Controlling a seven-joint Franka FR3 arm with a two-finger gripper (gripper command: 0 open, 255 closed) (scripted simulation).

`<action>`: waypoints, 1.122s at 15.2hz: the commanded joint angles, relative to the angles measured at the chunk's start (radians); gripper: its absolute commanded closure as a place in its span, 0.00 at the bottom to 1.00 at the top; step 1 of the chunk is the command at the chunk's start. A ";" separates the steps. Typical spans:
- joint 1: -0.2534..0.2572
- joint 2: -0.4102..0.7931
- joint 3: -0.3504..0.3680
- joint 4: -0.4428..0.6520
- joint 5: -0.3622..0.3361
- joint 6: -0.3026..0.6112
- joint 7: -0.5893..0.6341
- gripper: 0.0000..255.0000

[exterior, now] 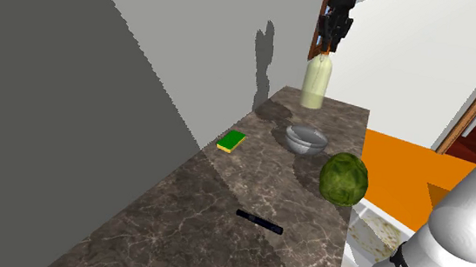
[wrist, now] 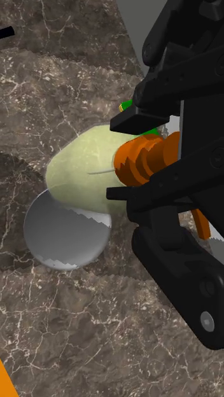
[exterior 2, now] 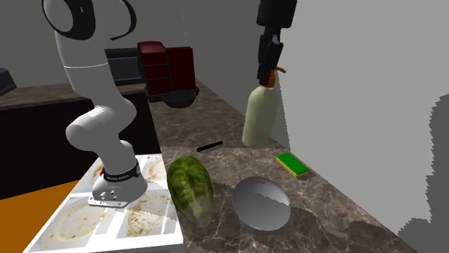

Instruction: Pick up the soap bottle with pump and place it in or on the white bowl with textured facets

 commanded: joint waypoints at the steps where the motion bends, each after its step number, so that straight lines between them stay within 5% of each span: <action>1: -0.025 0.013 -0.024 0.025 -0.003 -0.013 -0.051 1.00; 3: -0.055 0.052 -0.051 0.089 -0.003 -0.041 -0.107 1.00; 17: -0.050 -0.025 -0.047 -0.203 -0.013 0.175 -0.106 1.00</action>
